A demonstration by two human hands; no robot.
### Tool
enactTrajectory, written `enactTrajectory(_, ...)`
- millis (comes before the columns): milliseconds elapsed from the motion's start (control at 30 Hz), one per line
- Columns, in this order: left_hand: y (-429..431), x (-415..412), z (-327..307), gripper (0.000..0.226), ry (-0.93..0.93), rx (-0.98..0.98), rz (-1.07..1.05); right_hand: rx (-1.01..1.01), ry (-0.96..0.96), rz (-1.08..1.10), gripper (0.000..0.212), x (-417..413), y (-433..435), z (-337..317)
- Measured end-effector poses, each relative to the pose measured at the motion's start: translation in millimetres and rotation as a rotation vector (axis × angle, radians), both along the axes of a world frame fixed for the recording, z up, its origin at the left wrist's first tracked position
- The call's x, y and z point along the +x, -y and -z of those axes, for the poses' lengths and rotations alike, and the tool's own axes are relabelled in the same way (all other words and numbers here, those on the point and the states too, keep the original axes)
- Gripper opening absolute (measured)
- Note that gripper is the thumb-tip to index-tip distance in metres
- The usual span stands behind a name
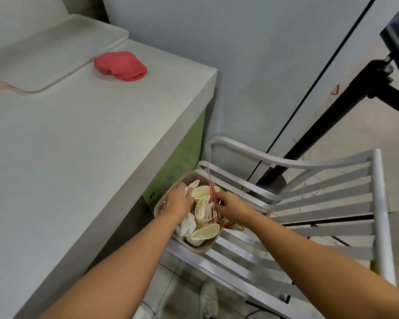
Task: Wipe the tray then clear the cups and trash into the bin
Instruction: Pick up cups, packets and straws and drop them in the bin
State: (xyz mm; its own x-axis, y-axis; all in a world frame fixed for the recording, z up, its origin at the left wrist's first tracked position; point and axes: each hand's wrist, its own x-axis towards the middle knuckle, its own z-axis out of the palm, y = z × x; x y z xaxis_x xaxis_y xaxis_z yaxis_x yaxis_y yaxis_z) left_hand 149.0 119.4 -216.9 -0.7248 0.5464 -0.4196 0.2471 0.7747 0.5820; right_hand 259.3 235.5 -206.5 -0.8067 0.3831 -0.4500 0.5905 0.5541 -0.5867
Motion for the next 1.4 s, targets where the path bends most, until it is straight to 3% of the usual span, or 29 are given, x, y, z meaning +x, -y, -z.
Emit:
enactTrajectory(167,-2,-1,14,0.039,0.045,-0.035,0.057,0.064,-0.090,-0.032,0.020,1,-15,9)
enactTrajectory(500,13,-6,16,0.047,0.182,0.045,-0.008,0.019,0.078,-0.249,0.022,-1,-21,34)
enactTrajectory(700,23,-4,19,0.045,0.234,0.078,-0.068,0.052,0.110,-0.183,0.023,0,-18,56)
enactTrajectory(867,26,-4,19,0.044,0.259,0.108,-0.080,0.096,0.141,-0.296,0.039,-2,-18,42)
enactTrajectory(1067,27,-4,18,0.041,0.241,0.116,-0.077,-0.058,0.148,-0.284,0.049,-17,-28,4)
enactTrajectory(1200,27,-2,9,0.038,0.182,0.154,-0.086,-0.114,-0.025,-0.145,0.035,-29,-27,-22)
enactTrajectory(1300,26,1,-3,0.031,0.046,0.299,-0.141,-0.322,-0.269,0.122,0.019,-37,-21,-36)
enactTrajectory(1400,20,7,-22,0.028,0.185,0.462,-0.068,-0.559,-0.431,0.340,0.018,-45,-9,-40)
